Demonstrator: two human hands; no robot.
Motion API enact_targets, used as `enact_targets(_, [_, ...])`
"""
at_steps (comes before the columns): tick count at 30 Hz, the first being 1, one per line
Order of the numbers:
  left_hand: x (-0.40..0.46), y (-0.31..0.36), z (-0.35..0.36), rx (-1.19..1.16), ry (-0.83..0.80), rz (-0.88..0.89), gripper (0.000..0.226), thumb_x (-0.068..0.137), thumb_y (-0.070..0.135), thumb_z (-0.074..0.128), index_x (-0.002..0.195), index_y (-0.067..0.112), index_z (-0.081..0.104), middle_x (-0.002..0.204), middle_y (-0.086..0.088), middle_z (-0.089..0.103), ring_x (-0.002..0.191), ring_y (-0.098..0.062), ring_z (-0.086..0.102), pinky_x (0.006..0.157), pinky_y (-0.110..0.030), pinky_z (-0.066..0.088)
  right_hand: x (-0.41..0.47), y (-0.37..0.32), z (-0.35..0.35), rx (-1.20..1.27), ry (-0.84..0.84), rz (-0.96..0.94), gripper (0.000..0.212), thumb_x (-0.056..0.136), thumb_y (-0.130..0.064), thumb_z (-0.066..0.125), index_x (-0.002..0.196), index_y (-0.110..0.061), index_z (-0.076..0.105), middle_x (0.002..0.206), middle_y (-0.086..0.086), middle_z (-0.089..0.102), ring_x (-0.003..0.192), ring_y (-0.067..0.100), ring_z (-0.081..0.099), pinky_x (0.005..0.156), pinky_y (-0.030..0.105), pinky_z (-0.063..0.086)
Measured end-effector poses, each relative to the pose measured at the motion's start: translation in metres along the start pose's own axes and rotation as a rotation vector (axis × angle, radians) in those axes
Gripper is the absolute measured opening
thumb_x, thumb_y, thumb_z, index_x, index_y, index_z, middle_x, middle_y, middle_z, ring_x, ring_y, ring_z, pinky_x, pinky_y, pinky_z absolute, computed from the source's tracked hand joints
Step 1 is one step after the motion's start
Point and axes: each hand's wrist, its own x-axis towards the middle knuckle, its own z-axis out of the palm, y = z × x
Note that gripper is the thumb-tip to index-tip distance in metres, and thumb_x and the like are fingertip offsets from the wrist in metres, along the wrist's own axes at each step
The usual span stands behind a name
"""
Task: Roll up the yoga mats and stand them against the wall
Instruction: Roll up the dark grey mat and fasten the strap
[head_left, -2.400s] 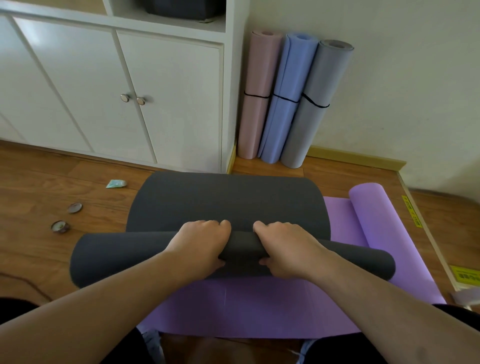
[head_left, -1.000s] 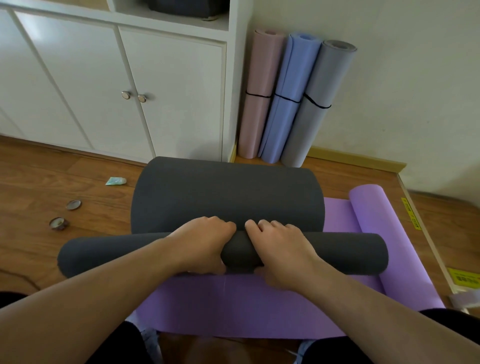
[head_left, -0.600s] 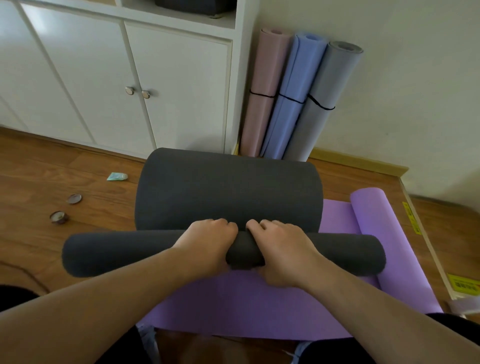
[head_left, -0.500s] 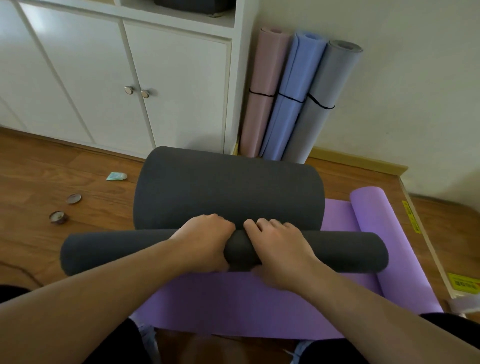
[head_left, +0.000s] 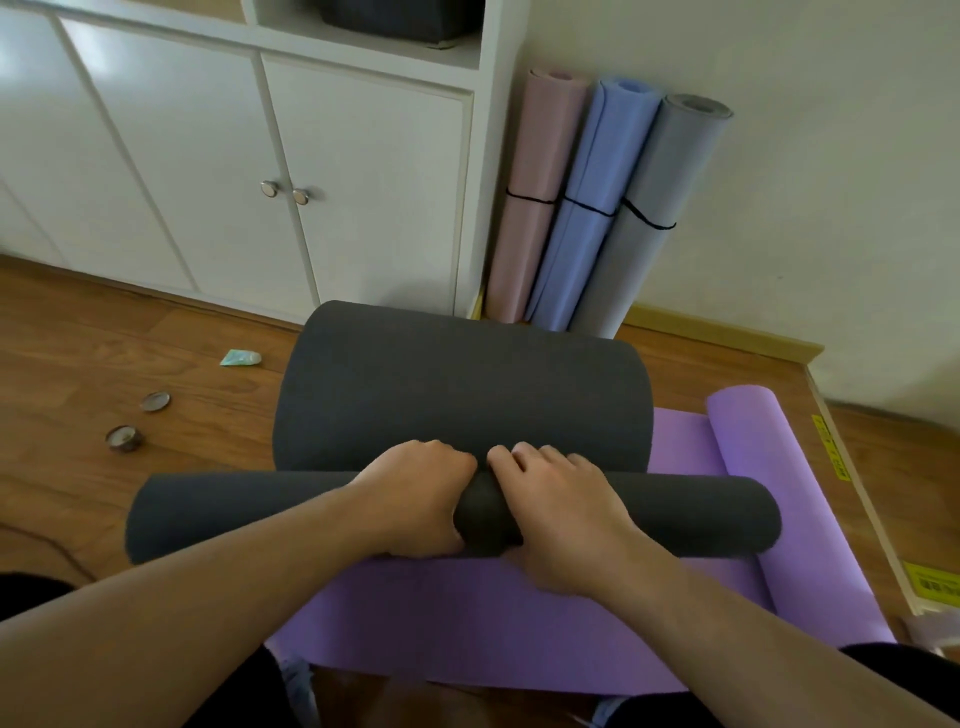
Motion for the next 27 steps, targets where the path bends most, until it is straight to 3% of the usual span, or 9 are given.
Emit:
enact_targets(4, [-0.002, 0.002, 0.0, 0.007, -0.032, -0.003, 0.051, 0.076, 0.06, 0.075, 0.113, 0.031, 0.056, 0.102, 0.011, 0.061, 0.088, -0.012, 0.062, 0.081, -0.036, 0.058, 0.0, 0.001, -0.001, -0.043, -0.047, -0.016, 0.08, 0.083, -0.037, 0.083, 0.145, -0.021, 0.035, 0.127, 0.002, 0.059, 0.112, 0.025, 0.061, 0.091, 0.041, 0.052])
enact_targets(8, [-0.01, 0.013, 0.019, 0.157, 0.089, 0.008, 0.069, 0.079, 0.061, 0.077, 0.13, 0.029, 0.044, 0.12, 0.008, 0.058, 0.104, -0.017, 0.061, 0.091, -0.035, 0.052, 0.002, 0.004, 0.001, -0.007, -0.116, -0.029, 0.067, 0.076, -0.031, 0.085, 0.127, -0.024, 0.042, 0.106, -0.001, 0.064, 0.089, 0.022, 0.065, 0.078, 0.043, 0.06])
enact_targets(11, [-0.012, 0.019, 0.032, 0.191, 0.135, -0.038, 0.076, 0.079, 0.055, 0.079, 0.137, 0.024, 0.04, 0.128, 0.002, 0.053, 0.111, -0.022, 0.06, 0.094, -0.038, 0.052, 0.002, 0.006, 0.003, 0.033, -0.14, -0.027, 0.059, 0.078, -0.036, 0.084, 0.118, -0.027, 0.042, 0.1, -0.004, 0.062, 0.083, 0.02, 0.063, 0.074, 0.041, 0.058])
enact_targets(15, [-0.004, 0.009, 0.024, 0.073, 0.09, -0.021, 0.056, 0.079, 0.049, 0.079, 0.123, 0.028, 0.051, 0.115, 0.006, 0.06, 0.098, -0.017, 0.063, 0.085, -0.037, 0.057, 0.0, 0.005, 0.005, 0.036, -0.044, -0.029, 0.069, 0.081, -0.043, 0.083, 0.131, -0.026, 0.039, 0.116, -0.003, 0.058, 0.102, 0.022, 0.063, 0.082, 0.038, 0.053])
enact_targets(18, [-0.001, -0.002, 0.007, 0.031, 0.023, -0.029, 0.057, 0.07, 0.054, 0.082, 0.115, 0.032, 0.055, 0.106, 0.011, 0.062, 0.092, -0.014, 0.063, 0.083, -0.037, 0.059, -0.001, -0.002, 0.005, -0.056, 0.026, -0.031, 0.082, 0.082, -0.041, 0.083, 0.145, -0.022, 0.035, 0.136, 0.003, 0.053, 0.12, 0.027, 0.058, 0.098, 0.041, 0.049])
enact_targets(20, [-0.001, -0.002, 0.006, 0.022, -0.027, -0.025, 0.059, 0.067, 0.057, 0.083, 0.115, 0.034, 0.056, 0.104, 0.012, 0.063, 0.092, -0.012, 0.063, 0.083, -0.037, 0.06, -0.001, -0.006, 0.009, -0.089, -0.017, -0.015, 0.081, 0.085, -0.037, 0.083, 0.147, -0.021, 0.034, 0.14, 0.006, 0.054, 0.124, 0.029, 0.058, 0.101, 0.044, 0.05])
enact_targets(23, [-0.005, 0.003, 0.011, 0.023, -0.03, -0.009, 0.057, 0.071, 0.059, 0.081, 0.117, 0.034, 0.056, 0.103, 0.013, 0.062, 0.091, -0.01, 0.063, 0.082, -0.035, 0.059, -0.002, -0.005, 0.014, -0.041, -0.084, -0.007, 0.074, 0.083, -0.032, 0.086, 0.139, -0.02, 0.038, 0.127, 0.005, 0.061, 0.108, 0.025, 0.064, 0.089, 0.041, 0.056])
enact_targets(27, [-0.01, 0.007, 0.02, 0.184, 0.13, 0.023, 0.068, 0.078, 0.06, 0.075, 0.129, 0.028, 0.046, 0.117, 0.008, 0.058, 0.105, -0.017, 0.061, 0.09, -0.034, 0.051, -0.001, 0.002, 0.008, 0.059, -0.109, 0.032, 0.059, 0.083, -0.033, 0.083, 0.127, -0.022, 0.044, 0.111, 0.001, 0.065, 0.093, 0.022, 0.065, 0.081, 0.041, 0.06])
